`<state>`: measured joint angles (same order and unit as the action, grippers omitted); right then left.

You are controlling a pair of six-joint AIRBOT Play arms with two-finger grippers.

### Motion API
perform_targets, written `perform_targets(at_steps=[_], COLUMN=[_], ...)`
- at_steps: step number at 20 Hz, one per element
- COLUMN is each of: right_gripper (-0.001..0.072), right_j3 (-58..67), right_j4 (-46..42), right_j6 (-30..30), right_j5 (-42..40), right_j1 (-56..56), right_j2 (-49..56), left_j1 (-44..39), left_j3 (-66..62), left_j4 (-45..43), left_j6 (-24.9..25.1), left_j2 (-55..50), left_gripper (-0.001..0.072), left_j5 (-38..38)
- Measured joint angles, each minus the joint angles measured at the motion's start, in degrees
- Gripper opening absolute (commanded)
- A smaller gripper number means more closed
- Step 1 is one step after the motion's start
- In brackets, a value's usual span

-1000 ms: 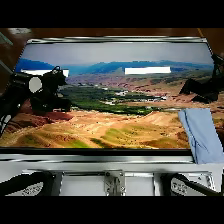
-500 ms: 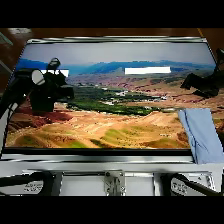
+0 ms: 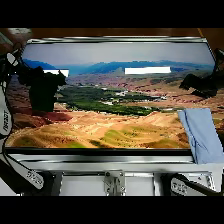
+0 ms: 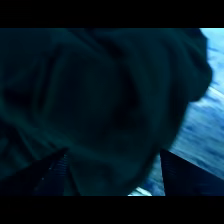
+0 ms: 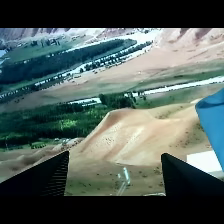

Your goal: Fold the shirts.

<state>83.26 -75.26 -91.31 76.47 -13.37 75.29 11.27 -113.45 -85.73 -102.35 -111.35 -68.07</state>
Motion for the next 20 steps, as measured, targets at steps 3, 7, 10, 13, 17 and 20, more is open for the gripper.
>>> perform_targets(at_steps=[3, 7, 10, 13, 17, 20], right_gripper=[0.0687, 0.0684, 0.0493, 0.0509, 0.0509, 0.0622], right_j3=[0.0, 0.0, 0.0, 0.0, 0.0, 0.0], right_j4=[2.1, 3.6, 4.6, 5.1, 6.8, 8.5], right_j6=[1.1, 1.9, 3.5, 5.4, 7.0, 8.0], right_j5=[1.8, 3.5, 5.0, 6.5, 8.7, 9.7], right_j1=[0.0, 0.0, 0.0, 0.0, 0.0, 0.0], right_j2=[0.3, 0.5, 0.6, 0.6, -0.6, -4.4], left_j1=[0.9, 0.8, 0.3, -2.7, -10.7, -18.4], left_j3=[-1.8, -2.6, -2.8, -2.8, -2.9, -2.9], left_j4=[-0.3, 0.6, 4.1, 6.4, 8.0, 8.0], left_j6=[-0.5, -1.5, 0.8, 5.9, 11.1, 11.9], left_j2=[-4.9, -7.6, -5.0, 3.7, 21.5, 33.4], left_gripper=[0.0449, 0.0044, 0.0044, 0.0044, 0.0044, 0.0044], left_j5=[1.0, 1.2, 0.2, -0.4, -0.9, -1.6])
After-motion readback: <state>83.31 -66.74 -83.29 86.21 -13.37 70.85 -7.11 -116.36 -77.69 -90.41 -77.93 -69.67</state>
